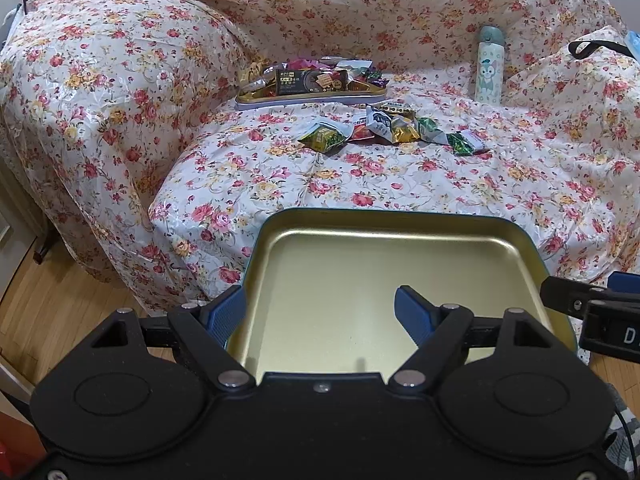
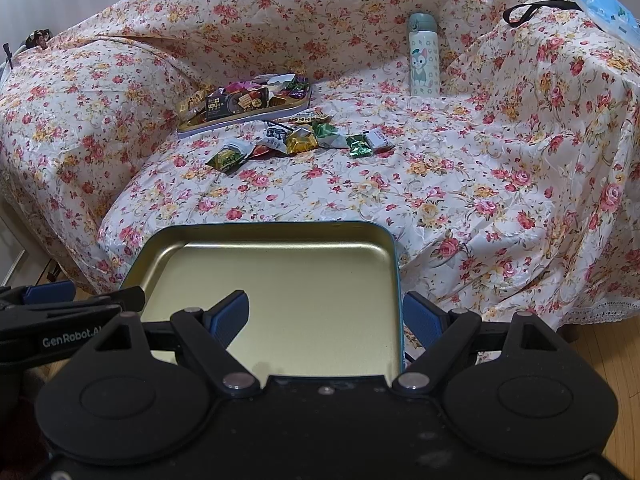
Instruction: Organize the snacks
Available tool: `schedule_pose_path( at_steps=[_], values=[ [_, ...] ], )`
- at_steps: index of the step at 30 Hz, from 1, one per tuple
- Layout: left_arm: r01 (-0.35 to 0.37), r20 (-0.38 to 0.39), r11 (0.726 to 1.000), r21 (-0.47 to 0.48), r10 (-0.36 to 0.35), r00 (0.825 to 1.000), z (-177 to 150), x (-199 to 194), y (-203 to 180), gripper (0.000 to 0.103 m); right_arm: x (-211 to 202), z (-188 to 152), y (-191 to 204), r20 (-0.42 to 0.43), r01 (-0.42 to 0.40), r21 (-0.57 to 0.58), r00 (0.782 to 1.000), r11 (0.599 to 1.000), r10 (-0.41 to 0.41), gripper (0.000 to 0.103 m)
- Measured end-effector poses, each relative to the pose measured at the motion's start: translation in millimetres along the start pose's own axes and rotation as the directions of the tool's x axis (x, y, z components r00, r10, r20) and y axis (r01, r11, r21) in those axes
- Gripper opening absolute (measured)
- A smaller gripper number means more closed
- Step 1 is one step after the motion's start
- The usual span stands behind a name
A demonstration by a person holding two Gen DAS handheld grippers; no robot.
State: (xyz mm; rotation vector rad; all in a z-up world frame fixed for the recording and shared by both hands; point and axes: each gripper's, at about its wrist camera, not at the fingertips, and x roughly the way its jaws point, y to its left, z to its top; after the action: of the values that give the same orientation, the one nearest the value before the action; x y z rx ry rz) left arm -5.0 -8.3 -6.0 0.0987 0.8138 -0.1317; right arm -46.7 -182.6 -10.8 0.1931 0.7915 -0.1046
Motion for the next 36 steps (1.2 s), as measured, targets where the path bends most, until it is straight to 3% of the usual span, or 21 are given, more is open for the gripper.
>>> schedule_pose_path(
  at_steps=[36],
  values=[
    [-0.003, -0.008, 1.0, -0.009, 0.003, 1.0, -1.8, 1.8, -0.5, 0.081, 0.2, -2.4, 1.8, -0.003, -0.002, -0.002, 1.0, 1.0, 0.002, 0.088]
  ],
)
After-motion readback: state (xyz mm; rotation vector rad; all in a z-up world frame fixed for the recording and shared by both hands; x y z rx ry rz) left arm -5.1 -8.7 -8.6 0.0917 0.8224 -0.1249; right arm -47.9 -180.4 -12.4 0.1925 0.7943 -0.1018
